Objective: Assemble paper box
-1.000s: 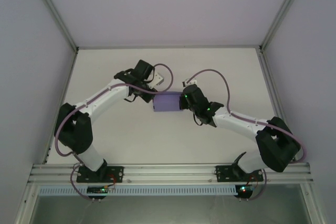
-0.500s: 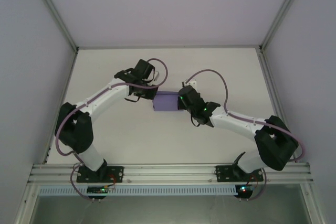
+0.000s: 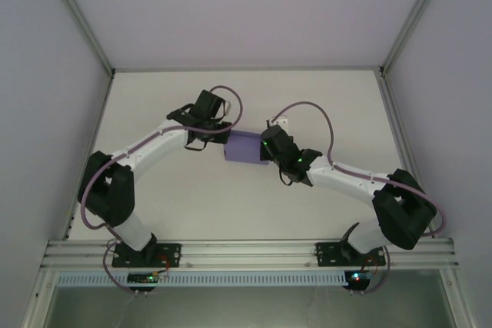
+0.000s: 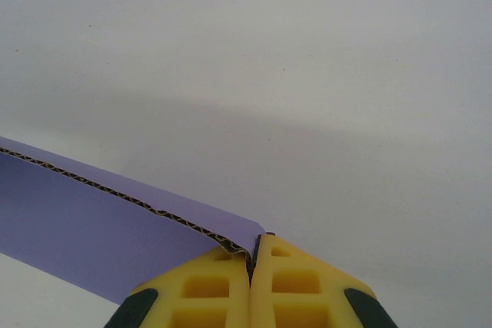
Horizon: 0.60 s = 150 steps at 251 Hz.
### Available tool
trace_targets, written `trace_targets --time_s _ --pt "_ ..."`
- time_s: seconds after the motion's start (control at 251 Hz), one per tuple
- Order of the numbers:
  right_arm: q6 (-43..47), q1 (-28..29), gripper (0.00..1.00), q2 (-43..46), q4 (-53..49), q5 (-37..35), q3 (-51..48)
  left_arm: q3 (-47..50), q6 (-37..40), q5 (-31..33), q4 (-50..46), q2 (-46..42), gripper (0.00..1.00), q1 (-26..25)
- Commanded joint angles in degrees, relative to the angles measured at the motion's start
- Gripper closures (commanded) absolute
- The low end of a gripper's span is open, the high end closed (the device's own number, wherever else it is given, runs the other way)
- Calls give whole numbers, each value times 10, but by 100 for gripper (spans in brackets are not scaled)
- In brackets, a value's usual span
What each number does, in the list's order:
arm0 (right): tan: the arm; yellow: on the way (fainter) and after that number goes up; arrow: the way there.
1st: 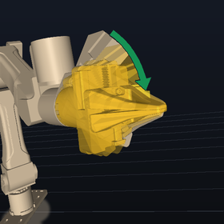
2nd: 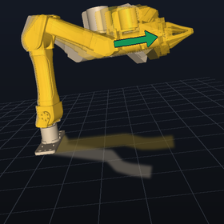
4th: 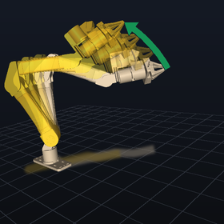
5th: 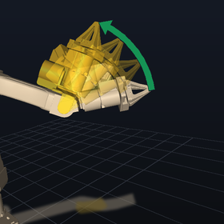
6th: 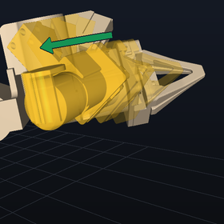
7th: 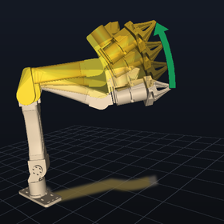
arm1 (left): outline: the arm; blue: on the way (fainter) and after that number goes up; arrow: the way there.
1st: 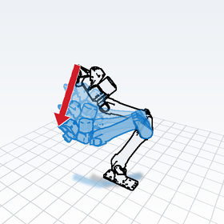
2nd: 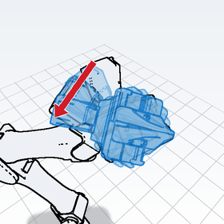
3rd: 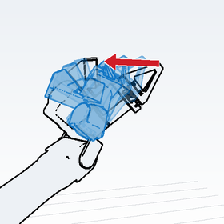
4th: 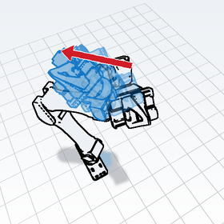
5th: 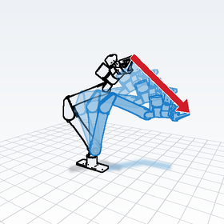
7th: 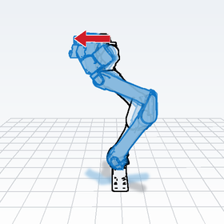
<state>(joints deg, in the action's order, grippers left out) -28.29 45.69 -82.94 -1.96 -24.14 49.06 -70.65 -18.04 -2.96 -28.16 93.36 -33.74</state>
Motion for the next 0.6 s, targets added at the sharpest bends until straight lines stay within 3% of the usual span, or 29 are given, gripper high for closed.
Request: trace_targets --time_s 0.0,0.335,0.595 --pt "-5 10 98 -28 -83 28 -23 68 -31 -42 -52 26 100 -10" --pt "6 28 97 -12 -22 3 -69 156 -49 -37 -26 -1 100 -29" --pt "10 28 94 15 30 61 -124 179 -47 -9 -10 -9 100 -41"
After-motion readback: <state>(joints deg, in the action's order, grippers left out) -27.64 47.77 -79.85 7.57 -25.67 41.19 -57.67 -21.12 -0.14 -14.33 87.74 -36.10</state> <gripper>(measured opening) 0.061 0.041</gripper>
